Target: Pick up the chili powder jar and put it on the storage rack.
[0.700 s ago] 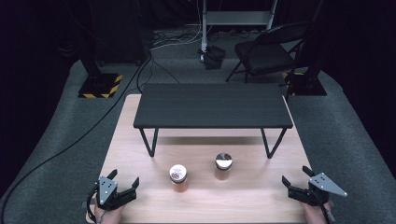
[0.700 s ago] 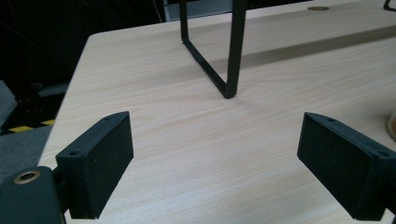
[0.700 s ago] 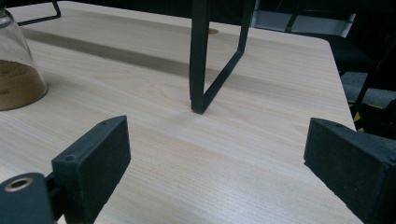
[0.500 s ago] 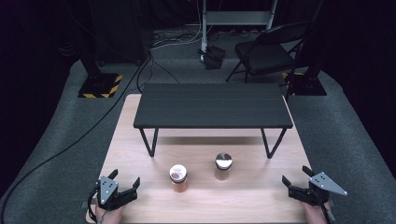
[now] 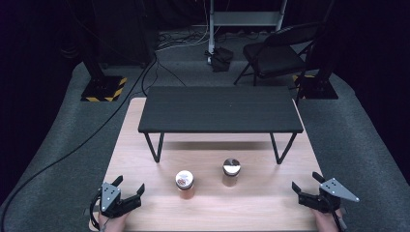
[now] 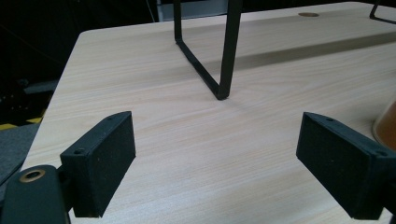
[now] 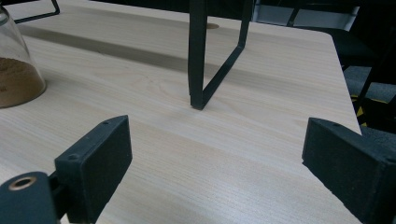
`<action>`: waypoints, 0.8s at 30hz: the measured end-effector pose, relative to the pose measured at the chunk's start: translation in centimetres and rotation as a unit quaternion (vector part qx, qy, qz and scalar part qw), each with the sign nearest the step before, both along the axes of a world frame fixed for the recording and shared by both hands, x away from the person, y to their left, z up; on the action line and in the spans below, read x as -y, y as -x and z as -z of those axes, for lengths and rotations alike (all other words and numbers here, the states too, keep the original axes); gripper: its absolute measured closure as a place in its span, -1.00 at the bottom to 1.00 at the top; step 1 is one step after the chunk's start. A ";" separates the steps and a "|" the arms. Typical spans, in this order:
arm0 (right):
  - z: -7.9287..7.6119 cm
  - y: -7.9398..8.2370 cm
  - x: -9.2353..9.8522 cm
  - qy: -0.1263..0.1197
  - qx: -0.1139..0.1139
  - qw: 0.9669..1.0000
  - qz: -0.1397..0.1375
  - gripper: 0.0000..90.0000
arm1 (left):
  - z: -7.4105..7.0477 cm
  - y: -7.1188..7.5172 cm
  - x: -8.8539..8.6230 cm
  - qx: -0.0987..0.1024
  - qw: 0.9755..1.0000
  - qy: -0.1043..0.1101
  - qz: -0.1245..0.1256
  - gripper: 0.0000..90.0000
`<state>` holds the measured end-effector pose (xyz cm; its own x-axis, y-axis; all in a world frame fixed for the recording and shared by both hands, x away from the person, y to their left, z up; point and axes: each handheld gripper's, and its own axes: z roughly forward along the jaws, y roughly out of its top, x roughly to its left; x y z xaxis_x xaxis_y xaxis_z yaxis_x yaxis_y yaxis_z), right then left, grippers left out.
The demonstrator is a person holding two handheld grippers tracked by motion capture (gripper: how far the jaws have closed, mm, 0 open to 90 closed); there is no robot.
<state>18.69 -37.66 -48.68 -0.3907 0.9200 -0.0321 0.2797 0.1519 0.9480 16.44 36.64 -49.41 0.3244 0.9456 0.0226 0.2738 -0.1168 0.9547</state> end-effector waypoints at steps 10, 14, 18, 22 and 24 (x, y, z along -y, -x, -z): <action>0.0 0.0 0.0 -0.001 0.000 1.000 0.000 -0.84 | 0.1 -0.3 -0.4 0.002 1.000 0.001 0.025 -0.79; 0.0 0.0 0.1 -0.002 -0.001 1.000 -0.001 -0.84 | 0.1 -0.5 -0.5 0.003 0.999 -0.002 0.043 -0.80; 0.0 0.0 0.1 -0.003 -0.001 1.000 -0.001 -0.84 | 0.0 -0.7 -0.4 0.004 0.998 -0.005 0.058 -0.80; 0.0 0.0 0.1 -0.002 -0.001 1.000 -0.002 -0.84 | 0.0 -0.8 -0.2 0.003 0.998 -0.006 0.070 -0.81; 0.0 0.0 0.0 -0.001 -0.001 1.000 -0.002 -0.84 | -0.1 -0.9 -0.1 0.002 0.997 -0.009 0.078 -0.81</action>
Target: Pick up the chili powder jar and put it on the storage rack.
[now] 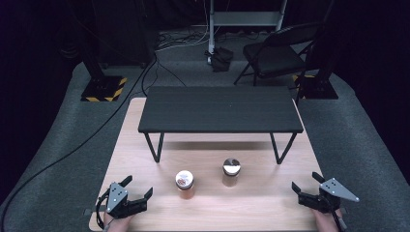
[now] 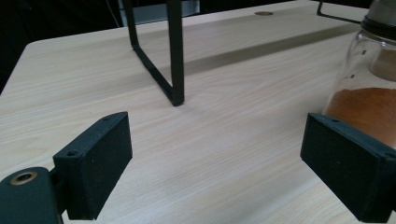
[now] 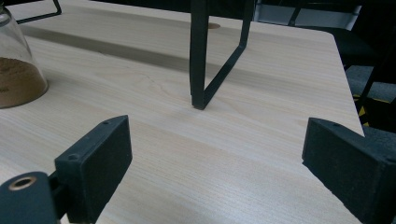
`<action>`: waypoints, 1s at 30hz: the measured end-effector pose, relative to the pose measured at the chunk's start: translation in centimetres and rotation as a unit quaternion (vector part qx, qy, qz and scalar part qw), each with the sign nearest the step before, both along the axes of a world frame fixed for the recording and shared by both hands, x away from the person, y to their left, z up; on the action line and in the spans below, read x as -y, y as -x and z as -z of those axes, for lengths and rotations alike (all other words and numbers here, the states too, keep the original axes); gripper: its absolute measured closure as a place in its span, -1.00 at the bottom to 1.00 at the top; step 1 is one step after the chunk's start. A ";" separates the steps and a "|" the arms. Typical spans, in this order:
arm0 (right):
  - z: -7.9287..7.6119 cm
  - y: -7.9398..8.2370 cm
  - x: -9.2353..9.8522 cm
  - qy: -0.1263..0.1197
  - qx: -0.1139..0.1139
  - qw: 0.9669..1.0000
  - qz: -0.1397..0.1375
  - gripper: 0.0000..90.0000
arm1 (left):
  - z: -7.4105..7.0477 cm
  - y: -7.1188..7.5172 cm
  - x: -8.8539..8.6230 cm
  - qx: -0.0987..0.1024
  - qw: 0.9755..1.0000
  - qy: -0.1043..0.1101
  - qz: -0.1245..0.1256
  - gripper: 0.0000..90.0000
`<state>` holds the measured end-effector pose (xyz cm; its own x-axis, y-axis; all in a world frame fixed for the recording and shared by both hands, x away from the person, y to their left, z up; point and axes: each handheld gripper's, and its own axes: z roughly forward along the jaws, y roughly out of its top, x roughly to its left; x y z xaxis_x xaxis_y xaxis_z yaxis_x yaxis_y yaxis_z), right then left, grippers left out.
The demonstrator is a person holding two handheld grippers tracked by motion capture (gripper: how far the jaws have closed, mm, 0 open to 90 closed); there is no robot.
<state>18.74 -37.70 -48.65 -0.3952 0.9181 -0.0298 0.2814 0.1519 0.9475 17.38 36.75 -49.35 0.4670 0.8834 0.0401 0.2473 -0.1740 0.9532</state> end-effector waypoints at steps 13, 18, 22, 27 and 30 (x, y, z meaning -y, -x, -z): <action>0.0 0.0 0.0 0.000 -0.001 1.000 -0.002 -0.83 | -0.3 -0.6 0.7 -0.002 0.999 -0.005 0.046 -0.81; 0.0 -0.1 0.0 0.000 -0.001 1.000 -0.002 -0.83 | -0.3 -0.9 1.0 -0.005 0.998 -0.001 0.061 -0.81; 0.0 -0.1 0.0 0.000 -0.001 1.000 -0.002 -0.83 | -0.5 -1.2 1.3 -0.010 0.997 -0.003 0.073 -0.81; 0.0 -0.1 0.0 0.000 -0.001 1.000 -0.002 -0.83 | -0.5 -1.4 1.6 -0.014 0.996 -0.004 0.085 -0.81; 0.0 -0.1 0.0 0.000 -0.001 1.000 -0.003 -0.83 | -0.5 -1.5 1.7 -0.011 0.996 -0.004 0.091 -0.81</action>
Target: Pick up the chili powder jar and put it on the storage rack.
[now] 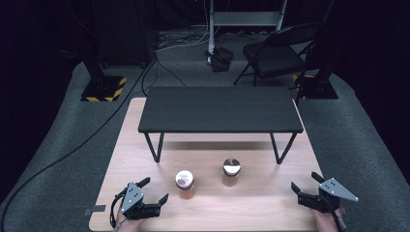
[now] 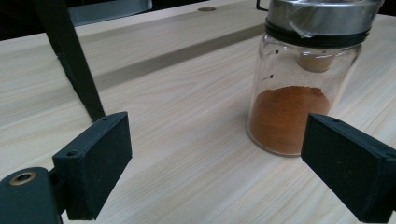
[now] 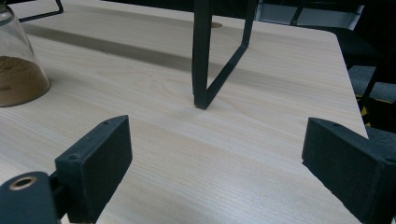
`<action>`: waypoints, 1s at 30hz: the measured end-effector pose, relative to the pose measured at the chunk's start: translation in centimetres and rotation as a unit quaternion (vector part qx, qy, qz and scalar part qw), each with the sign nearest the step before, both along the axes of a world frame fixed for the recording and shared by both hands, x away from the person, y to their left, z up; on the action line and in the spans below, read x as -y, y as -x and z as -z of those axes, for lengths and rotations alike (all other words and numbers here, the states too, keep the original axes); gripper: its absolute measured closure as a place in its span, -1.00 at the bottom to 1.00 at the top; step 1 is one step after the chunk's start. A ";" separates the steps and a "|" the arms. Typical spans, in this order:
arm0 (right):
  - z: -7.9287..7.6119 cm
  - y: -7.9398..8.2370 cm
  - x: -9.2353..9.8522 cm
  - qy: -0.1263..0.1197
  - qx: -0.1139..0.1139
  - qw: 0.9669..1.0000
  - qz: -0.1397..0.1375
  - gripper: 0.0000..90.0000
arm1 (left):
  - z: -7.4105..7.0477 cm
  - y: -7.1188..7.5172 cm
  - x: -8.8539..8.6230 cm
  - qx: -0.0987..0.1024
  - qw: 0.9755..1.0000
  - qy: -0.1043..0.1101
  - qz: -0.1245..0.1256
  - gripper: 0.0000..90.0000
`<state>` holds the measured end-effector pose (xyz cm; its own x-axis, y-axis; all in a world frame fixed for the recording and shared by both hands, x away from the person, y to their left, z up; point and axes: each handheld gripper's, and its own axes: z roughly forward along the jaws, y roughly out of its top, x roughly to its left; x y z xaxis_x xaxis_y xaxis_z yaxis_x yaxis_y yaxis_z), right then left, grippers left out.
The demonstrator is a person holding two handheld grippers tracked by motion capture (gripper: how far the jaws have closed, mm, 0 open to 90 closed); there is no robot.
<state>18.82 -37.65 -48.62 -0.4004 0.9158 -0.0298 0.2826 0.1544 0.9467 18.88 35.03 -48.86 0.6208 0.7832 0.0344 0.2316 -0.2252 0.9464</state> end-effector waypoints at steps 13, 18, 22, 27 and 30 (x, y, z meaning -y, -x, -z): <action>0.0 0.0 0.0 0.000 0.000 1.000 -0.001 -0.83 | -0.2 -0.3 0.9 0.003 1.000 -0.002 0.021 -0.83; 0.0 -0.1 -0.1 0.000 -0.001 1.000 -0.001 -0.83 | -0.3 -0.5 1.5 0.001 1.000 -0.002 0.028 -0.86; 0.0 -0.1 -0.1 0.000 -0.001 1.000 -0.001 -0.83 | -0.3 -0.6 2.0 0.001 0.999 -0.004 0.036 -0.86; 0.0 -0.1 -0.1 0.001 -0.001 1.000 -0.001 -0.83 | -0.5 -0.9 2.6 -0.002 0.999 -0.005 0.041 -0.87; 0.0 -0.1 -0.1 -0.001 -0.001 1.000 -0.002 -0.83 | -0.5 -1.0 3.0 -0.003 0.999 -0.008 0.042 -0.87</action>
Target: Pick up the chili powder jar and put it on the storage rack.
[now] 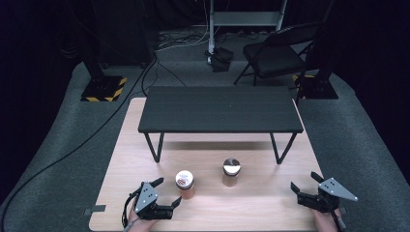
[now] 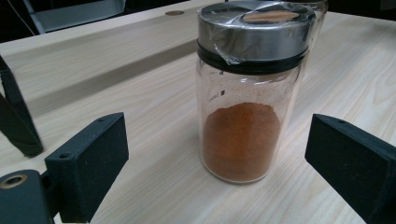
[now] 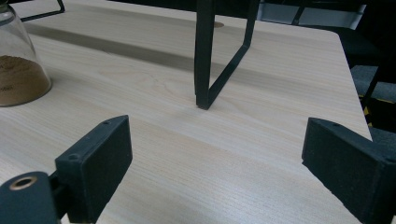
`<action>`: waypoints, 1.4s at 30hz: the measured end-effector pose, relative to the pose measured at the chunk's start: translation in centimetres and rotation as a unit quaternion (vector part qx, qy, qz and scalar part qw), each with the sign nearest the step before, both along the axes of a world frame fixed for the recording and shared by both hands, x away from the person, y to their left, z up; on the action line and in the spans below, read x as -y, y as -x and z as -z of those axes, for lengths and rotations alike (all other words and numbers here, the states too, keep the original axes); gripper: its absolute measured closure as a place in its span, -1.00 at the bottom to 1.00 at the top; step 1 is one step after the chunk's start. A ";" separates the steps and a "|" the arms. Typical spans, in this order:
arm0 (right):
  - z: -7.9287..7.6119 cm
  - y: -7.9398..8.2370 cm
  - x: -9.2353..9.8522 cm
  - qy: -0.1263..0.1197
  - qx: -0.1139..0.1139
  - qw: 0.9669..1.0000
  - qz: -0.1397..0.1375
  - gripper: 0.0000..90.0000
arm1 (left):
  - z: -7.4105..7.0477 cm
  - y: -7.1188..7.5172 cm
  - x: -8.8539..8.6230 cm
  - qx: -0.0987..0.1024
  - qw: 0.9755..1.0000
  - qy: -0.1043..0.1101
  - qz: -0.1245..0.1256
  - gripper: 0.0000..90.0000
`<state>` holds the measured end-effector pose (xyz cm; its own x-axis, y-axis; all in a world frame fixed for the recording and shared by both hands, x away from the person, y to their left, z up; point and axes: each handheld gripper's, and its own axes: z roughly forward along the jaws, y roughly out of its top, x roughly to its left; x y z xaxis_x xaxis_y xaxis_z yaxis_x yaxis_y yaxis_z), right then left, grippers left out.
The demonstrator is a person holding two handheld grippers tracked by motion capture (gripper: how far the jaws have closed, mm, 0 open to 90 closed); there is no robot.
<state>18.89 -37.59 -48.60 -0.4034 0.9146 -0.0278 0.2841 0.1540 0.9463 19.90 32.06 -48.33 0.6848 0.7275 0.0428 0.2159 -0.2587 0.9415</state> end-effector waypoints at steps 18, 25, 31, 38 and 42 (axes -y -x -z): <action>0.0 0.0 0.0 0.001 0.001 1.000 -0.001 -0.83 | -0.4 -1.6 2.3 -0.010 1.000 -0.015 0.012 -0.86; 0.0 0.0 0.0 0.003 0.001 1.000 -0.002 -0.83 | -0.7 -2.3 3.1 -0.026 0.999 -0.025 0.014 -0.77; 0.0 0.0 0.0 0.003 0.000 1.000 -0.003 -0.82 | -0.8 -2.7 3.7 -0.032 0.999 -0.032 0.017 -0.67; 0.0 0.0 -0.1 0.004 0.001 1.000 -0.001 -0.82 | -1.0 -3.2 4.4 -0.034 0.998 -0.043 0.022 -0.35; 0.0 0.0 -0.1 0.004 0.001 1.000 -0.002 -0.82 | -0.9 -3.2 4.3 -0.034 0.998 -0.041 0.024 -0.32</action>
<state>18.87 -37.50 -48.58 -0.4064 0.9130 -0.0364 0.2820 0.1633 0.9454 23.12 27.80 -47.38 0.7215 0.6904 0.0529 0.2650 -0.3460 0.9000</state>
